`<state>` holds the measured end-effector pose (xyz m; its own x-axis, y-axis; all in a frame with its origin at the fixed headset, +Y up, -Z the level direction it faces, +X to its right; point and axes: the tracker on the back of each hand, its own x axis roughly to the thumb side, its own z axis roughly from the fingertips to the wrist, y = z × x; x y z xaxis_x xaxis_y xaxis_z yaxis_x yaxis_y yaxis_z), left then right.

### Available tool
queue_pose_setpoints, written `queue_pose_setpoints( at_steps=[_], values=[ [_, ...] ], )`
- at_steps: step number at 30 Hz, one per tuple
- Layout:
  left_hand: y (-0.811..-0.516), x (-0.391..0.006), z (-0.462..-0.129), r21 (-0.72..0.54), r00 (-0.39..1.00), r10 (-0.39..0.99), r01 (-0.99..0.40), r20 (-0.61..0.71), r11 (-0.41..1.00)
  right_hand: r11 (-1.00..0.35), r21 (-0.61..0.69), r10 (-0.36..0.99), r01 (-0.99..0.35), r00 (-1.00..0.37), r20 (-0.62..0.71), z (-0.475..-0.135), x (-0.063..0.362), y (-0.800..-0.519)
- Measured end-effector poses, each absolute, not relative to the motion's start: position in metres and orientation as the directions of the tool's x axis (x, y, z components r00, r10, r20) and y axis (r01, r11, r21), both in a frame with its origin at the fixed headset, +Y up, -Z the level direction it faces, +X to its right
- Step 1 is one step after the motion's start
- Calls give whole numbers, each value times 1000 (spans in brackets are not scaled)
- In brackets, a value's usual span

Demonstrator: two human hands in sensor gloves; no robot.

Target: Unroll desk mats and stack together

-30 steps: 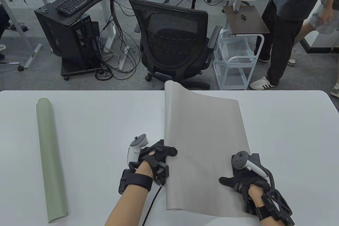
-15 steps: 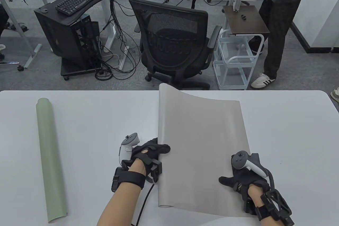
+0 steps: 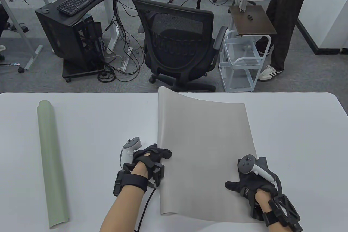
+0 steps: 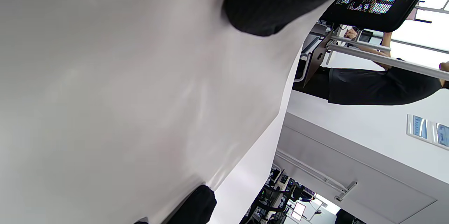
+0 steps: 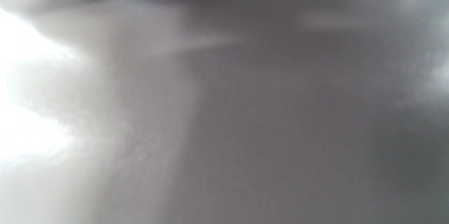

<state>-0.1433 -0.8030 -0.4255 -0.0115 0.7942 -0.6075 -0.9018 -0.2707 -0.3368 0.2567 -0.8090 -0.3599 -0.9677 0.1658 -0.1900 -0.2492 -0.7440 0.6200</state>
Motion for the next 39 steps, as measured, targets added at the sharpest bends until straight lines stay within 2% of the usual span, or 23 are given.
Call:
queue_pose_setpoints(
  at_steps=[4,13,21,33,39],
  values=[
    [-804,-145,-425,-343,-18,801,-898,-598,-276,-743,621,166,-249,-968,-190,-360,257,-809],
    [-805,-166,-422,-259,-65,784,-924,-617,-281,-744,620,165,-249,-968,-190,-360,257,-809],
    [-801,-167,-426,-291,-26,784,-921,-620,-260,-744,620,164,-248,-968,-190,-360,257,-809],
    [-804,-189,-424,-226,-96,789,-931,-607,-287,-747,617,165,-248,-968,-190,-360,257,-809],
    [-803,-195,-428,-243,-53,776,-934,-628,-261,-746,618,163,-248,-968,-191,-360,257,-809]
  ],
)
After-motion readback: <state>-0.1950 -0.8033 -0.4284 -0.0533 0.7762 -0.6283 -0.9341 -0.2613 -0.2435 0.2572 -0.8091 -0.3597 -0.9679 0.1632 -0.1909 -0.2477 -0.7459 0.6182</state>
